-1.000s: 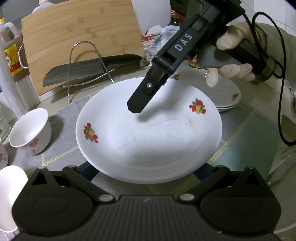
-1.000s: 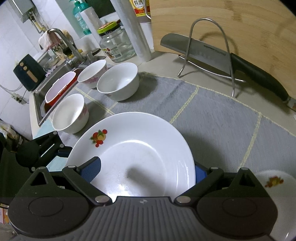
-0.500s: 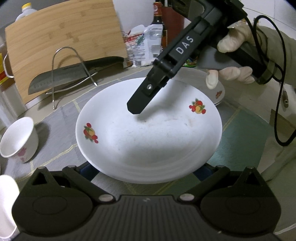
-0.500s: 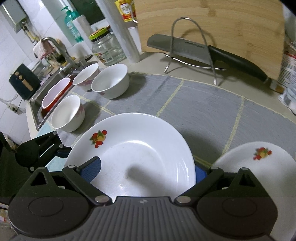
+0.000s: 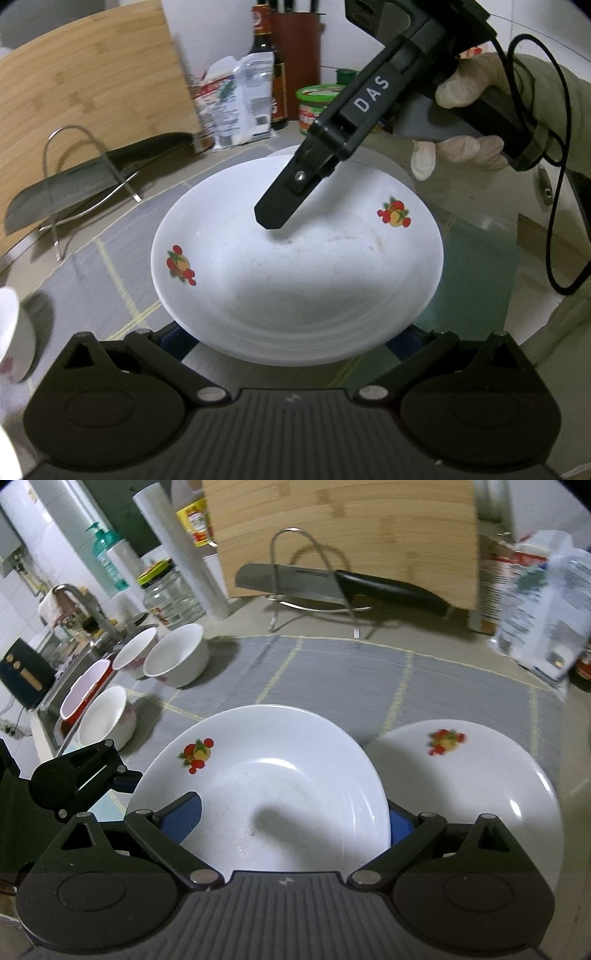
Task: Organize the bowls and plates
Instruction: 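Carry the held plate with the right gripper toward the plate stack, then lower the held plate onto the plate stack with the right gripper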
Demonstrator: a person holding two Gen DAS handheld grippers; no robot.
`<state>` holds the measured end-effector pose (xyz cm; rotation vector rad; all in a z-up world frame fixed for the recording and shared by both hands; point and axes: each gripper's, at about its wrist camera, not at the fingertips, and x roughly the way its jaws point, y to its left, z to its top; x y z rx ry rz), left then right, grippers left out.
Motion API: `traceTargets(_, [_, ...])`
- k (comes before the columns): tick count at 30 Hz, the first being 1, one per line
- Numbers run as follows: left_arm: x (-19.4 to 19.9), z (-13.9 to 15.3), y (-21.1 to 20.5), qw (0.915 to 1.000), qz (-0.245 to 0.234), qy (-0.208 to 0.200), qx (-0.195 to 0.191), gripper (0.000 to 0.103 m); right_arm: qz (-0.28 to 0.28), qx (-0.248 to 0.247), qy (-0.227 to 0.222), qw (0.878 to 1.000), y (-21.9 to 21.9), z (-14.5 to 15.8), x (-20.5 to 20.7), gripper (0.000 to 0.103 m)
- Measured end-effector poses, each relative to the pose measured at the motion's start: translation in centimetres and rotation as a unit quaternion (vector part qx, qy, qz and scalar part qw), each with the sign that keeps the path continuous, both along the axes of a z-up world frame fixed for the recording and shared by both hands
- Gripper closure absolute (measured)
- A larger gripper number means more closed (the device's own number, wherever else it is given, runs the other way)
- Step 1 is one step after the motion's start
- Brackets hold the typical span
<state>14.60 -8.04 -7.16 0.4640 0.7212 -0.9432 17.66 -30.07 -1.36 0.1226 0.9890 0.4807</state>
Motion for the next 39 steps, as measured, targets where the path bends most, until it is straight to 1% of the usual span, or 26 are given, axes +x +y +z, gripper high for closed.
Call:
traceTargets(10, [0.1,-0.3,-3.5,0.9991,-0.042,0.001,-0.004,0.000,-0.045,-0.004,-0.004,0.999,-3.9,0.0,-1.0,0.002])
traceTargets(16, [0.7,-0.4,-5.4,0.9983,-0.058,0.006,-0.003,0.000,-0.064,-0.003,-0.004,0.998,-6.0,-0.3,-1.5,0.002])
traceTargets(28, [1.7,-0.8,-8.0,0.9976,-0.068,0.015,0.000,0.000,-0.084,0.001,-0.002,0.996,-9.0,-0.9,-1.5,0.002])
traceTargets(39, [2.0,-1.1,-9.0,0.9975,-0.068,0.019,0.007,0.000,-0.087,0.003,0.000,0.996,-9.8,-1.4,-1.3,0.002])
